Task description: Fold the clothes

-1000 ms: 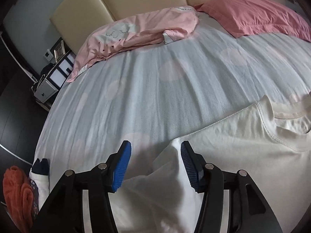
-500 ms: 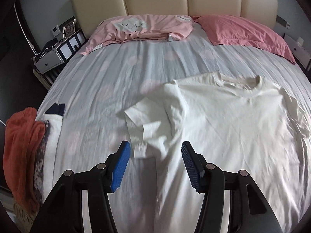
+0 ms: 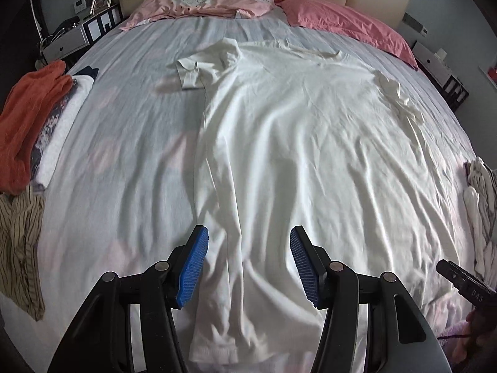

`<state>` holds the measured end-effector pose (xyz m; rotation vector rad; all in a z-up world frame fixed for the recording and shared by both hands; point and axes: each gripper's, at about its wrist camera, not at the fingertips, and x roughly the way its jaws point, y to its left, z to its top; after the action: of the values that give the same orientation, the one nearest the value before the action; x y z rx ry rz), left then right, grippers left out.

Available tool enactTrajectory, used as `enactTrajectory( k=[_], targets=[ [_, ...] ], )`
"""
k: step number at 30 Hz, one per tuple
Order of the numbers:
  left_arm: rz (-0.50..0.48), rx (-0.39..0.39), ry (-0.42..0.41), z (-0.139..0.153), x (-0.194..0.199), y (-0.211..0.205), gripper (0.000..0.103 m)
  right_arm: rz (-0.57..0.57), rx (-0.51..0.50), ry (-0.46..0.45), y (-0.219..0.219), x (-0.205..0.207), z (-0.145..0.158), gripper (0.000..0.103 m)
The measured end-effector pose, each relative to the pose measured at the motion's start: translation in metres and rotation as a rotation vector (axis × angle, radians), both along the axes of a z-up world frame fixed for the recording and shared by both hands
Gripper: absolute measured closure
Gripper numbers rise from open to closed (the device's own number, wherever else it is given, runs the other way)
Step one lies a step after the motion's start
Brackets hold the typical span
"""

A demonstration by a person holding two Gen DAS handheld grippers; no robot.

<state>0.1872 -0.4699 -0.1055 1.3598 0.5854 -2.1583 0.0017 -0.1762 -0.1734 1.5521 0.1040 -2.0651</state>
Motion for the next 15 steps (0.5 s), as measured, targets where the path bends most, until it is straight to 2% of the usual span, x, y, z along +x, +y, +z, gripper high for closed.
enactTrajectory(
  k=[5,7,12,15],
  targets=[
    [-0.031,0.050,-0.067,-0.022,0.021,0.017,0.046,0.032,0.067,-0.021,0.008,0.023,-0.020,0.054],
    [-0.017,0.081,-0.104,-0.032,0.025,0.019,0.046,0.044,0.055,-0.050,0.008,0.024,-0.025,0.054],
    [-0.025,0.126,-0.081,-0.031,0.036,0.023,0.046,0.042,0.046,-0.057,0.011,0.028,-0.026,0.054],
    [-0.029,0.125,-0.082,-0.030,0.039,0.024,0.046,0.033,0.055,-0.057,0.014,0.029,-0.028,0.054]
  ],
)
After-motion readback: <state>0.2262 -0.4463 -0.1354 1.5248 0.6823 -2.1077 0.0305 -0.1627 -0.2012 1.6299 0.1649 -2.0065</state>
